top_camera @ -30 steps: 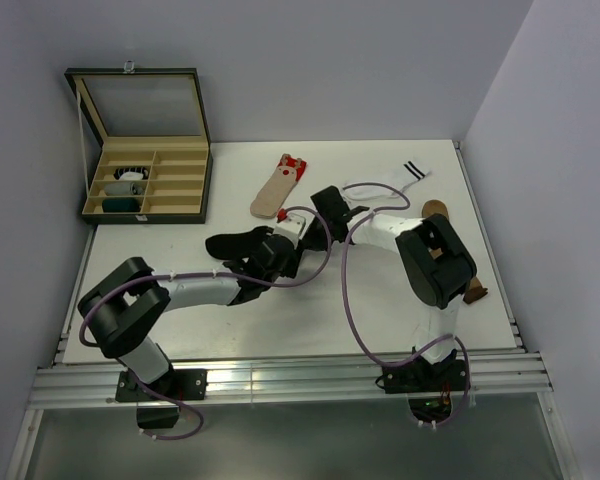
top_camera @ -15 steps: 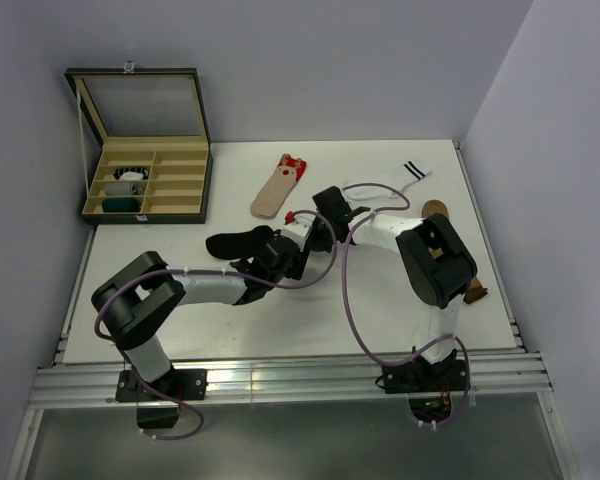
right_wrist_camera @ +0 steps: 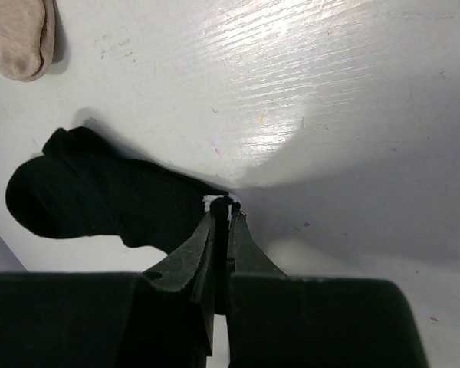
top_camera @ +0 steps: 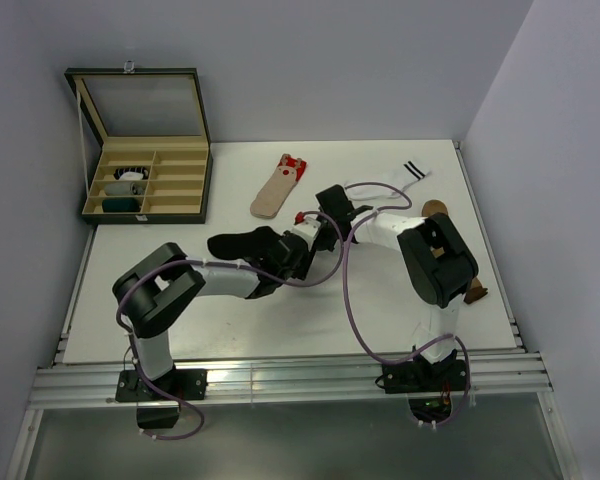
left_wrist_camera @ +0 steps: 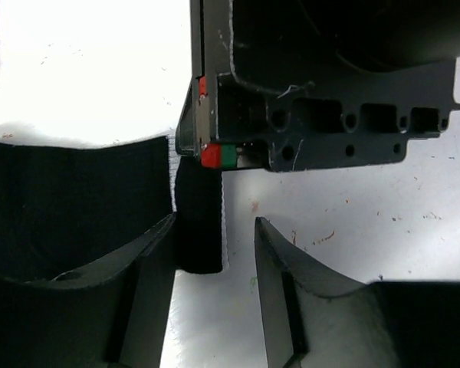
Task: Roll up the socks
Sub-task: Roll the sock at the center of the board.
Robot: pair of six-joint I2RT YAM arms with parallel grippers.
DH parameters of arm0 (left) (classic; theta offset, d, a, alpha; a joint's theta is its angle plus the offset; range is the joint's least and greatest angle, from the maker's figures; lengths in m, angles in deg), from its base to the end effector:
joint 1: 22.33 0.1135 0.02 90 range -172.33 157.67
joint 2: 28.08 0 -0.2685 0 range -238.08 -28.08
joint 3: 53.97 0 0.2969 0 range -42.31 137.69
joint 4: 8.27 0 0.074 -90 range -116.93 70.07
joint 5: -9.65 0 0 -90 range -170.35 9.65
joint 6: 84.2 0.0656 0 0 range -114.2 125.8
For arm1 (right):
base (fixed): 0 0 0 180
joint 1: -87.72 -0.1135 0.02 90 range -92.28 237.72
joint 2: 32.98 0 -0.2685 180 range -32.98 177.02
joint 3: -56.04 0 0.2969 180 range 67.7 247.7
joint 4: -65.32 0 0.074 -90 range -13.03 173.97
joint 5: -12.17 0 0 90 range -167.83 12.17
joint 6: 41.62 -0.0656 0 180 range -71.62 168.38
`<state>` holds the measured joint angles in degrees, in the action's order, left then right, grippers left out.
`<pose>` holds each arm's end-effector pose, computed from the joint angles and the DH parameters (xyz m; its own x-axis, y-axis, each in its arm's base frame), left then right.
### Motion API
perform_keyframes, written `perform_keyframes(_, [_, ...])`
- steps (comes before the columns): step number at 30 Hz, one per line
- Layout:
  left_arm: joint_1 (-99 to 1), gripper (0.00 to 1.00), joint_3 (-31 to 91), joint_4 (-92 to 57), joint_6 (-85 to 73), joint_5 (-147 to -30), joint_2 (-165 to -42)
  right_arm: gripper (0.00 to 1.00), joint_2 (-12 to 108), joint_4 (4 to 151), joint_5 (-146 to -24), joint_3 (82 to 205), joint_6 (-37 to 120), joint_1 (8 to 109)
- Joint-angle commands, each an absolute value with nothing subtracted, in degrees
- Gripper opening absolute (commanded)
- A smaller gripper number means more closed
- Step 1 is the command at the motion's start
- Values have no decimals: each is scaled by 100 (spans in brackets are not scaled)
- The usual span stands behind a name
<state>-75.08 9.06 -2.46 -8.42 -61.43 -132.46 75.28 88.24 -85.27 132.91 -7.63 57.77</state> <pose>0.2713 -0.3217 0.0984 -0.4868 0.2563 -0.8351 0.4887 0.8723 -0.0172 0.3759 0.2264 0.1009 -0.8581 0.4544 -0.2389 0.2701 0.7954 0.5425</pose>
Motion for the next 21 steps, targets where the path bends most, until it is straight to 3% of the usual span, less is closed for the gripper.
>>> perform_keyframes(1, [-7542,48,1217,-376,-809,-6128,-13390,0,7521,8805,-8600,13265,-708,5811])
perform_keyframes(5, [-7559,38,1279,-473,-809,-6127,-13460,0,7460,8752,-8653,13239,-725,5819])
perform_keyframes(6, [-7559,26,1288,-499,-800,-6128,-13469,0,7442,8743,-8679,13230,-743,5828])
perform_keyframes(8, [-7577,10,1323,-525,-800,-6145,-13478,0,7372,8630,-8714,13152,-760,5845])
perform_keyframes(11, [-7577,1,1297,-543,-817,-6154,-13382,0,7197,8498,-8715,13046,-778,5863])
perform_keyframes(21, [-7068,0,1306,-1158,-1792,-7234,-12924,35,6168,7506,-8451,12203,-980,5995])
